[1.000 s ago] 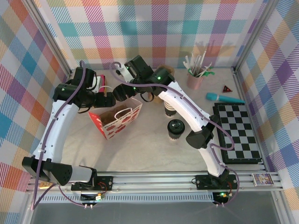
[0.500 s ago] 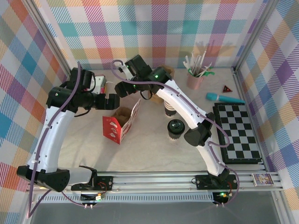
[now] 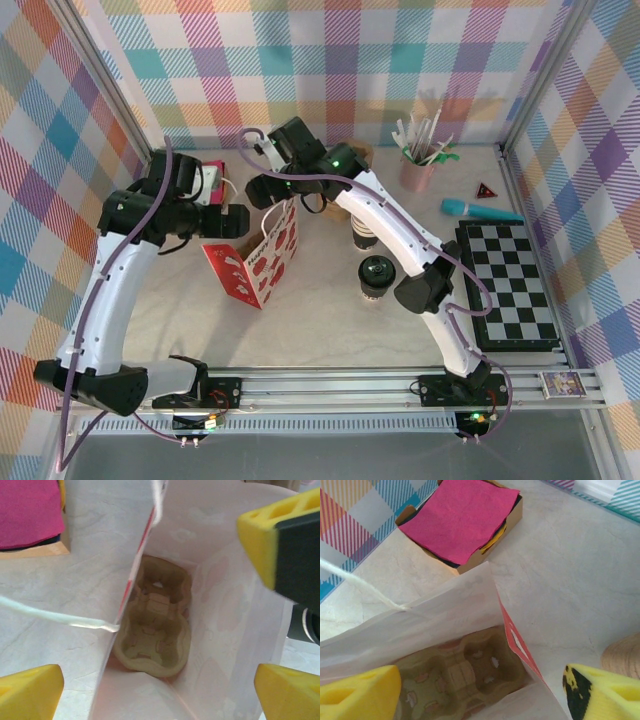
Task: Pack the takeout coffee
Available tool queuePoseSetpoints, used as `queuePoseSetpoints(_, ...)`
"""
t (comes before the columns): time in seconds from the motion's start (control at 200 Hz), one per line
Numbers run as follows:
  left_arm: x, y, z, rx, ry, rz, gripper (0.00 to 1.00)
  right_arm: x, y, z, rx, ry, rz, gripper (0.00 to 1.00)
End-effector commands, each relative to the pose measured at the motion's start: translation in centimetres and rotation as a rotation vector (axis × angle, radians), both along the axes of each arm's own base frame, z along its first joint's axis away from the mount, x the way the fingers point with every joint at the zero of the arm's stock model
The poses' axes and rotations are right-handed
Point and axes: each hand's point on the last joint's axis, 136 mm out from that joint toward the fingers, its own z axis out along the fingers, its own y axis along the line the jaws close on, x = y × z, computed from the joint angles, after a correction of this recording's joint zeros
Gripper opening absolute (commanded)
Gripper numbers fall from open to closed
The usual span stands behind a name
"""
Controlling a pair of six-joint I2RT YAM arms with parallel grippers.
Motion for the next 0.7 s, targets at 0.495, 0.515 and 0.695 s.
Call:
queuePoseSetpoints(0.495,-4.4,2.2,-2.7,-0.065,0.032,0.194,0.71,2.3,-1.4,-1.8,-0.027,0.022,0.03,0.64)
queuePoseSetpoints(0.515,-4.3,2.1,-2.9,-0.068,0.034,0.198,0.7,2.3,-1.3,-1.9,-0.025,0.026,0.032,0.62)
queuePoseSetpoints(0.695,-3.5,2.4,-3.3,-0.075,0.027,0.247,0.7,2.3,-1.1,-3.2,-0.04,0.051,0.043,0.6)
